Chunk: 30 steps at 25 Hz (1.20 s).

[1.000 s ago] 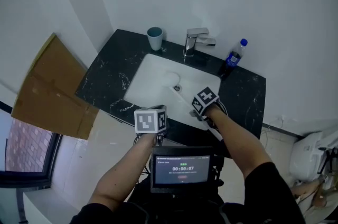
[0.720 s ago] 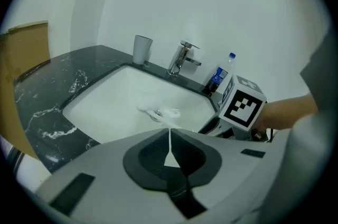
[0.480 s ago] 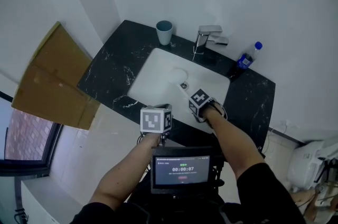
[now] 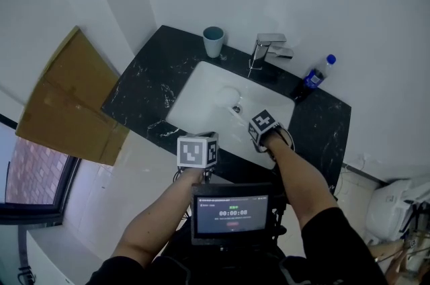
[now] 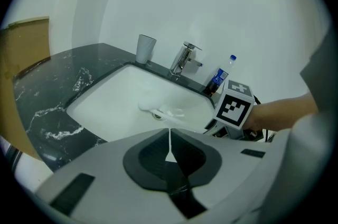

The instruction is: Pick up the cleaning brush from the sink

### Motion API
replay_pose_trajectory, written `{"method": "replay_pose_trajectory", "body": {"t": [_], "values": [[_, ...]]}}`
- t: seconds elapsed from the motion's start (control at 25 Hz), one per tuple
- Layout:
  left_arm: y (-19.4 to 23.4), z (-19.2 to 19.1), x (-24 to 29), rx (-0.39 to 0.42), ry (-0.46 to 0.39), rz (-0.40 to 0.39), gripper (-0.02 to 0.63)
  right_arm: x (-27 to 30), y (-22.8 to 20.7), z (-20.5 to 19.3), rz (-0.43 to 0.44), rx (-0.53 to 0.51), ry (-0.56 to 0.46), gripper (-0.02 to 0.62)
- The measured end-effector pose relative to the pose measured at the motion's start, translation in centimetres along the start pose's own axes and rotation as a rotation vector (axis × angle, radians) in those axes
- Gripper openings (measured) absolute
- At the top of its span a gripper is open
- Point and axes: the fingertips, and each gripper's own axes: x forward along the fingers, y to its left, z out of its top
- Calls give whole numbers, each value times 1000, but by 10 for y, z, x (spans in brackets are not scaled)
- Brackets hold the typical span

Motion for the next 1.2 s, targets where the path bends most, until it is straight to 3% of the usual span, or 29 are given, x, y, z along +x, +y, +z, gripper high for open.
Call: {"method": "replay_pose_trajectory", "body": {"t": [0.32,0.56,0.8,1.0,1.2], "values": [[-16,7,-40,53,-35,-93,26,-53,19,-13,4,89,-150,45],[-25,-7,-63,173,-50,-166,26,-82,58,-41,71,181,-329,44],[-40,-39,-98,250,-106,-184,15,-106,101,-98,93,273,-516,44],[-58,-78,-137,248,-114,-169,15,-125,140,-161,70,246,-618,42],[-80,-125,-174,250,-102,-131,15,-140,177,-213,109,207,-704,41]]}}
